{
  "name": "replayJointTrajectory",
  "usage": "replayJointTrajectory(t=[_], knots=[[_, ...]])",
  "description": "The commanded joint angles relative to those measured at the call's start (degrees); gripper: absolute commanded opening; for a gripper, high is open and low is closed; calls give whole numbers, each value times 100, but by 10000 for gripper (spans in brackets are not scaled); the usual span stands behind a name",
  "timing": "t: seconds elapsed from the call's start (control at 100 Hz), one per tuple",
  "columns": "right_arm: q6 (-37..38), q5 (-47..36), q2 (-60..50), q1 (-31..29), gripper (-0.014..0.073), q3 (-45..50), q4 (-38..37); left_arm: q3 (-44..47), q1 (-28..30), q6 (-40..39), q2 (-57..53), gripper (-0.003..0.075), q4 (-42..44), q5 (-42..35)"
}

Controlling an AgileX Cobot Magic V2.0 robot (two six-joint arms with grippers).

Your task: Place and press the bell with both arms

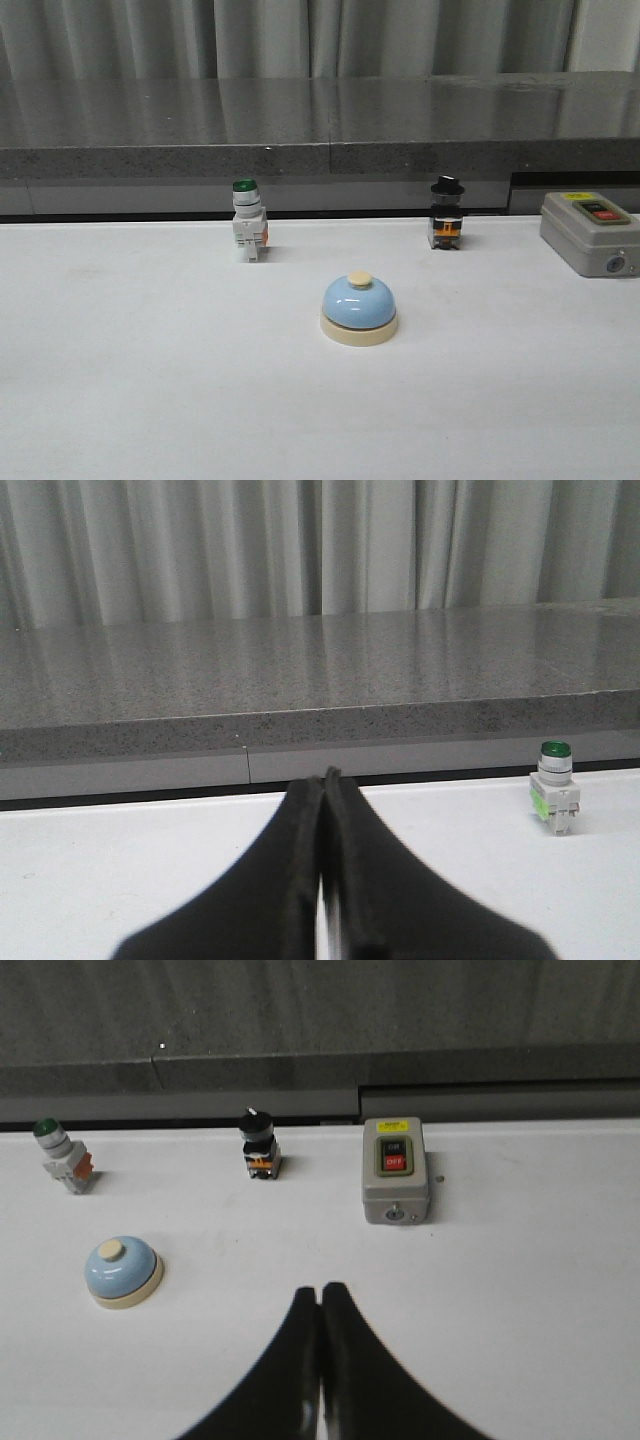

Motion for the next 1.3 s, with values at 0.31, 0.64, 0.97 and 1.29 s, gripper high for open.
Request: replayJointTrajectory(t=[0.31, 0.64, 0.97, 1.29], knots=[[-18, -1733, -1355, -35, -59, 1246, -879, 242, 17, -57, -159, -20, -14, -479], [-18, -3477, -1343, -24, -59, 2255, -901, 242, 17, -57, -159, -20, -14, -479], [-18, -3949, -1343, -24, -59, 2914, -863, 242, 17, -57, -159, -20, -14, -479], [-18, -4090, -1343, -24, -59, 2914, -863, 242, 17, -57, -159, -20, -14, -479]])
